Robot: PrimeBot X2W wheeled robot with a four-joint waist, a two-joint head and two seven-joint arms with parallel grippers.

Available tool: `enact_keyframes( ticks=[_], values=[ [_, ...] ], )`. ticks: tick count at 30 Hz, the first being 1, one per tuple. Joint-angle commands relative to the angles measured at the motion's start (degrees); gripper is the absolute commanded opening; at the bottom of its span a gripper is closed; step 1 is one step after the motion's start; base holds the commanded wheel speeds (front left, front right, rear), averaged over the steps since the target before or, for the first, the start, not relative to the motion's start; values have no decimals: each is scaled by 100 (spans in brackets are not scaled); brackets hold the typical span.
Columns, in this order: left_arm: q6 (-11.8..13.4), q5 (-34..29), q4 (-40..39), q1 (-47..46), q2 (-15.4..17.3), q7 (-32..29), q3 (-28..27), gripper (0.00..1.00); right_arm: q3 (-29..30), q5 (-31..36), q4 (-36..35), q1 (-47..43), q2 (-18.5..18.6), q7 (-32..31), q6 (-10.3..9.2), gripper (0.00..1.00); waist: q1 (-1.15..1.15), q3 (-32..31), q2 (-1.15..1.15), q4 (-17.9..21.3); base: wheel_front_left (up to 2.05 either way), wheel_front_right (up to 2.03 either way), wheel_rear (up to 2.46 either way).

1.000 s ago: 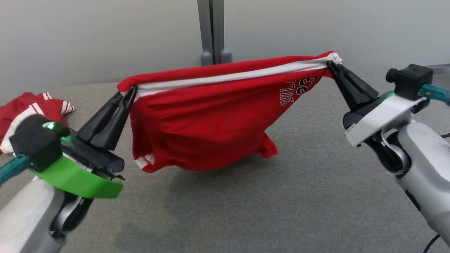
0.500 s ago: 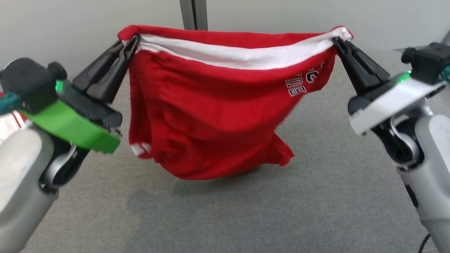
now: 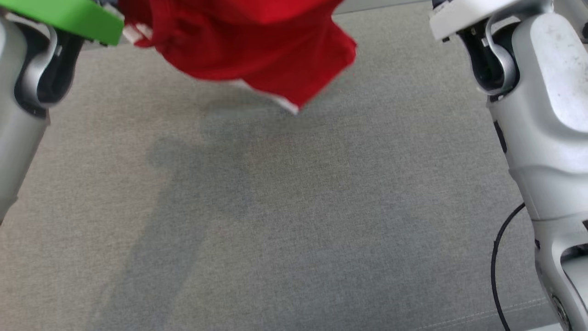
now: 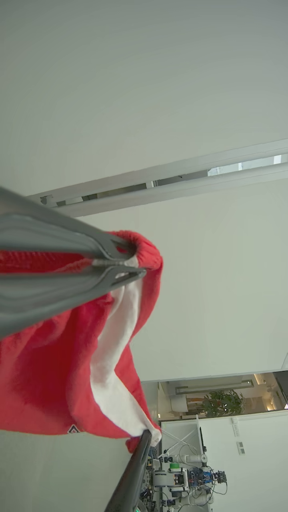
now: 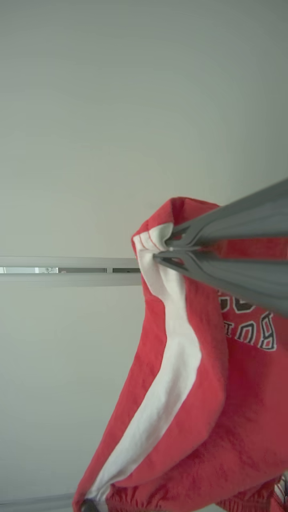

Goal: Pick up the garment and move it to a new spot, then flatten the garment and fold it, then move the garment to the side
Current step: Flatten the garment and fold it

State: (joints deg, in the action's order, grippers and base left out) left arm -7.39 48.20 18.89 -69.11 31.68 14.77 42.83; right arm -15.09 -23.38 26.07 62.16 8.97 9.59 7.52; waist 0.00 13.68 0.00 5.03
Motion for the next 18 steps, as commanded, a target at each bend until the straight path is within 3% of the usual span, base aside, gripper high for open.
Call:
enact_keyframes(
  ticks=[1, 8, 18],
  values=[
    [-15, -31, 68, -36, -104, 44, -68, 0, 35, 128, 174, 44, -56, 156, -6, 0, 0, 211, 0, 103, 0, 0, 0],
    [-15, -118, -179, 878, -437, 44, -283, 0, -318, 250, 566, -489, -161, 453, -6, 0, 0, 282, 0, 5, 0, 0, 0],
    [-15, -396, -1062, 3168, -545, 38, -770, 0, -722, -51, -89, -2301, 108, 552, -6, 0, 0, 17, 0, -43, 0, 0, 0]
  ],
)
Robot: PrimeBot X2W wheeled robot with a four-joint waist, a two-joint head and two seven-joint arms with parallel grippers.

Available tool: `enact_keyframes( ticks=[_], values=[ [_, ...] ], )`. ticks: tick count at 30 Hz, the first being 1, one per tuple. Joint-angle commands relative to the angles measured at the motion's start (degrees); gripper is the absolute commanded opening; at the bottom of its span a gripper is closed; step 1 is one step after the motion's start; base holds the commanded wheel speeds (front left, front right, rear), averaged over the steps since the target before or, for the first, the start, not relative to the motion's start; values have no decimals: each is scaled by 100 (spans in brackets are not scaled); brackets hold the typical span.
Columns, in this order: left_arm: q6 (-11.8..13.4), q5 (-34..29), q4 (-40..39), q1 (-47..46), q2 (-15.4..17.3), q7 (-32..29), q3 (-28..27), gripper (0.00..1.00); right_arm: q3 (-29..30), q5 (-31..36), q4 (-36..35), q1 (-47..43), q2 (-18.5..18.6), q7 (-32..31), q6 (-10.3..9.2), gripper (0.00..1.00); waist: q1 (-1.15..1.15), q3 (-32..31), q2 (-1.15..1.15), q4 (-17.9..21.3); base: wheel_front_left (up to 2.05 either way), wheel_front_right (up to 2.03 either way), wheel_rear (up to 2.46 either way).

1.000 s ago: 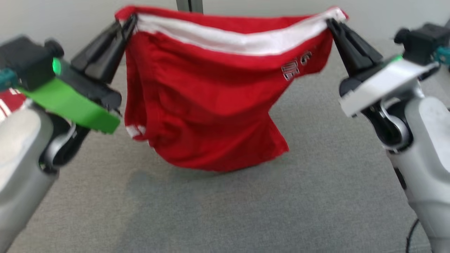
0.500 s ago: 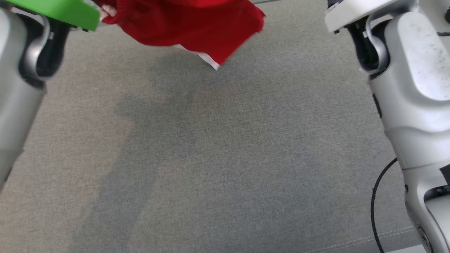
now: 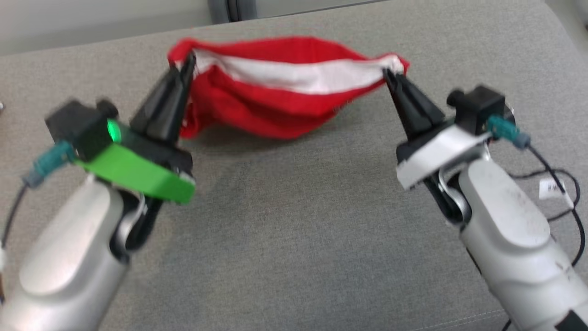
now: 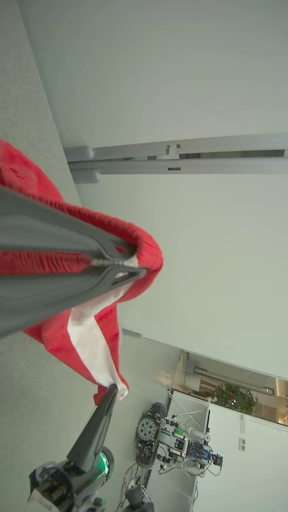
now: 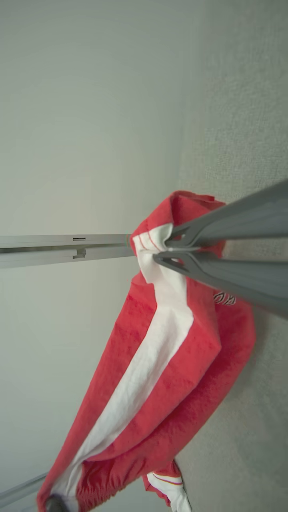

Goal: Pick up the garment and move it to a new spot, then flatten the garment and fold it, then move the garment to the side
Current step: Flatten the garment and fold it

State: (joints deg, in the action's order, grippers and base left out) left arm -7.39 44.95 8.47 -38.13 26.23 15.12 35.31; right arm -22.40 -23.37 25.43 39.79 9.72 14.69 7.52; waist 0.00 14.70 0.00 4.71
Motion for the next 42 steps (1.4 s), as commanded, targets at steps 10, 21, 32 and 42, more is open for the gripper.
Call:
enact_keyframes(
  ticks=[10, 21, 32, 42],
  values=[
    [-15, -381, -842, 2271, -315, 4, -326, 0, 488, 82, -1321, -2190, 55, -215, -6, 0, 0, -776, 0, -132, 0, 0, 0],
    [105, -635, -1805, 3992, -415, 4, -831, 0, 1214, 313, -3601, -4111, -172, -1317, -6, 0, 0, -1430, 0, -95, 0, 0, 0],
    [66, -229, -1324, 4289, -966, 3, -679, 0, 1472, 504, -3497, -3920, -103, -1822, -6, 0, 0, -1089, 0, -444, 0, 0, 0],
    [25, 363, -188, 3654, -1756, 4, -971, 0, 870, 364, -1697, -1894, 342, -1860, -6, 0, 0, -501, 0, -915, 0, 0, 0]
  ],
)
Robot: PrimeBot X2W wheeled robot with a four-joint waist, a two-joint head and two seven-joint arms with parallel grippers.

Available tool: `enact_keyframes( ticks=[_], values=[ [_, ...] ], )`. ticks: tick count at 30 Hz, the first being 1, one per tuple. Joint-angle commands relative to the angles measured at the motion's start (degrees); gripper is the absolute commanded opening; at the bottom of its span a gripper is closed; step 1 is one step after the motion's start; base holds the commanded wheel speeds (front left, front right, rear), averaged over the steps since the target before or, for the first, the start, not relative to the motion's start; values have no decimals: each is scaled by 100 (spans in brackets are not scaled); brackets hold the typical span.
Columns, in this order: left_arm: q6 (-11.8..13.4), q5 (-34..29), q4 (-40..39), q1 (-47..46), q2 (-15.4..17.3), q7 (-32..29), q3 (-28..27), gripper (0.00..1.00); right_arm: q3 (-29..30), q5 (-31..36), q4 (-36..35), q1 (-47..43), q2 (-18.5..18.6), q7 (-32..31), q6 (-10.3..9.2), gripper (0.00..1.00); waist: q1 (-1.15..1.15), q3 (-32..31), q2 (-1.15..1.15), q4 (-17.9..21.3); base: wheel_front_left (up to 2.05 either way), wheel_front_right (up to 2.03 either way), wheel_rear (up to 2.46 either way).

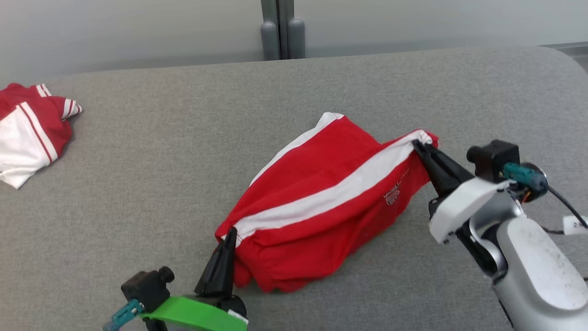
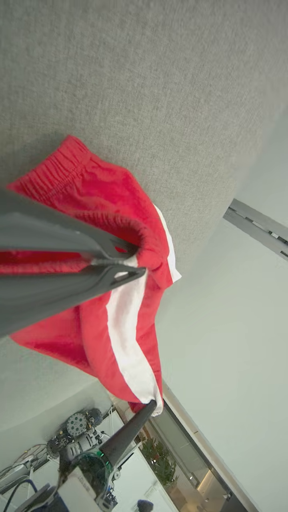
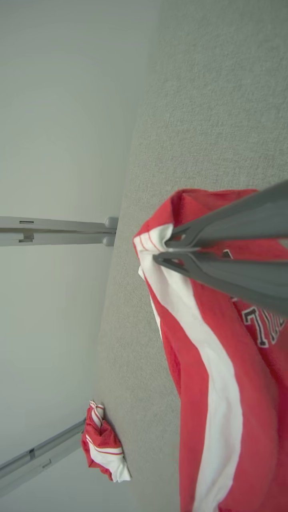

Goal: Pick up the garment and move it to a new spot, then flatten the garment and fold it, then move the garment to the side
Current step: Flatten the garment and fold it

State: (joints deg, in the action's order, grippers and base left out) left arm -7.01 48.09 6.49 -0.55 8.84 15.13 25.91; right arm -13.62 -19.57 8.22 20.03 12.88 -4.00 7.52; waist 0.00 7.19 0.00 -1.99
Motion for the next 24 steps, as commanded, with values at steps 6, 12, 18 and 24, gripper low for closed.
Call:
enact_keyframes(
  ticks=[6, 12, 18, 24],
  values=[
    [-32, 320, 705, -687, -321, 3, -251, 0, -549, -186, 1279, 1442, 138, 3, -6, 0, 0, 609, 0, -565, 0, 0, 0],
    [-43, 487, 1223, -1158, -516, 3, -300, 0, -1136, -338, 2401, 2395, 228, 53, -6, 0, 0, 887, 0, -874, 0, 0, 0],
    [-52, 638, 1572, -1405, -575, 2, -177, 0, -1645, -511, 3328, 2988, 308, 197, -7, 0, 0, 1038, 0, -1070, 0, 0, 0],
    [-55, 624, 1737, -1507, -586, 3, -99, 7, -1962, -710, 3964, 3326, 283, 521, -7, 100, 0, 1028, 0, -1137, 0, 0, 0]
  ],
)
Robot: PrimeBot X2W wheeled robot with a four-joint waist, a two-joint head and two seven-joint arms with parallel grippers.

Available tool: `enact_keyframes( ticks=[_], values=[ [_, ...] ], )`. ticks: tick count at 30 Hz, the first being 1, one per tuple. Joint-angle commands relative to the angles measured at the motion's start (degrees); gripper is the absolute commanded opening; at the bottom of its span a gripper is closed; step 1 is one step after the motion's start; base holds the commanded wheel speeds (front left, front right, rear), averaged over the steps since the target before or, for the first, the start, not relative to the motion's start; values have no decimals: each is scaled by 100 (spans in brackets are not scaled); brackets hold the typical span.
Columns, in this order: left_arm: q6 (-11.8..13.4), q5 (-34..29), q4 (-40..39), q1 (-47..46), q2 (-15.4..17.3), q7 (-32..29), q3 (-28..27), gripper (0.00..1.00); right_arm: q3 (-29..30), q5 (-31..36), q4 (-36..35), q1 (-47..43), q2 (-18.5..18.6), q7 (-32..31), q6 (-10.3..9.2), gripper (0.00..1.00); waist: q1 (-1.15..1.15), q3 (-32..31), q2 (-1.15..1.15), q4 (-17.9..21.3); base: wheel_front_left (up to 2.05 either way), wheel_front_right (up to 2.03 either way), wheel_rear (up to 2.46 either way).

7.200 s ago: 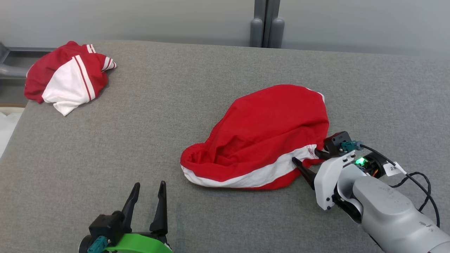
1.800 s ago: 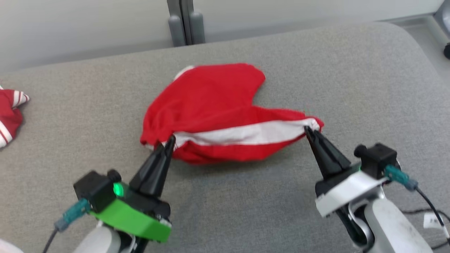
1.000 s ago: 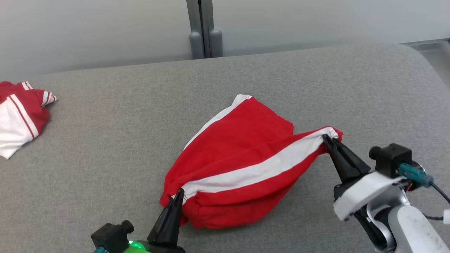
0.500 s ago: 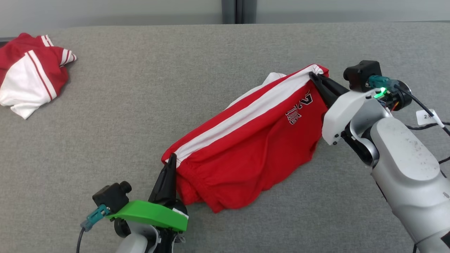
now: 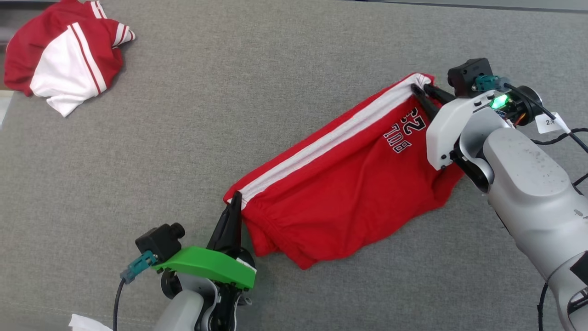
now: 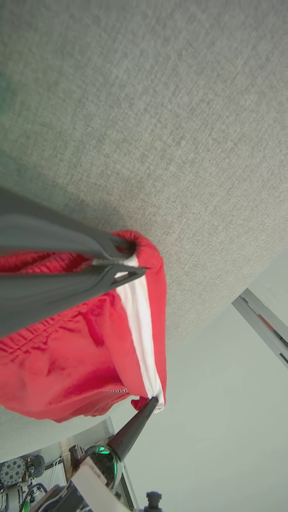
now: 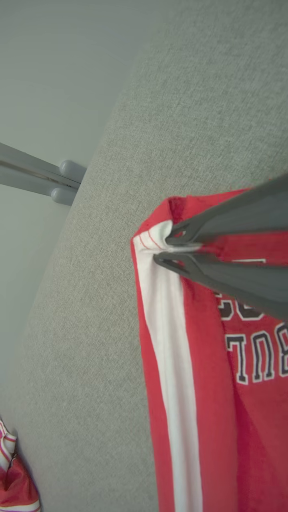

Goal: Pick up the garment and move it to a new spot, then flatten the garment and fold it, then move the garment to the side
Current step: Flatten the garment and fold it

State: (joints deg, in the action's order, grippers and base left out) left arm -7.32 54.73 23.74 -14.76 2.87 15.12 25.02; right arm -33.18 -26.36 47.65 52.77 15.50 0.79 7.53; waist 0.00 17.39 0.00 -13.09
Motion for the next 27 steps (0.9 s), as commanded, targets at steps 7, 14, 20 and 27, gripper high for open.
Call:
enact_keyframes(
  ticks=[7, 14, 20, 27],
  values=[
    [-23, -703, 9, 112, 46, 4, -49, 100, -346, -261, 489, 189, -6, 405, -8, 100, 0, -221, 0, 29, 0, 0, 0],
    [148, -1428, -247, 471, 348, 4, -130, 100, -683, -545, 721, 53, 131, 585, -7, 100, 0, -598, 0, 71, 0, 0, 0],
    [405, -1857, -712, 851, 564, 3, -409, 100, -958, -810, 847, -123, 355, 508, -7, 100, 0, -842, 0, 6, 0, 0, 0],
    [579, -2095, -1019, 1129, 557, 3, -673, 100, -1255, -1134, 960, -326, 491, 189, -8, 100, 0, -825, 0, -100, 0, 0, 0]
  ],
)
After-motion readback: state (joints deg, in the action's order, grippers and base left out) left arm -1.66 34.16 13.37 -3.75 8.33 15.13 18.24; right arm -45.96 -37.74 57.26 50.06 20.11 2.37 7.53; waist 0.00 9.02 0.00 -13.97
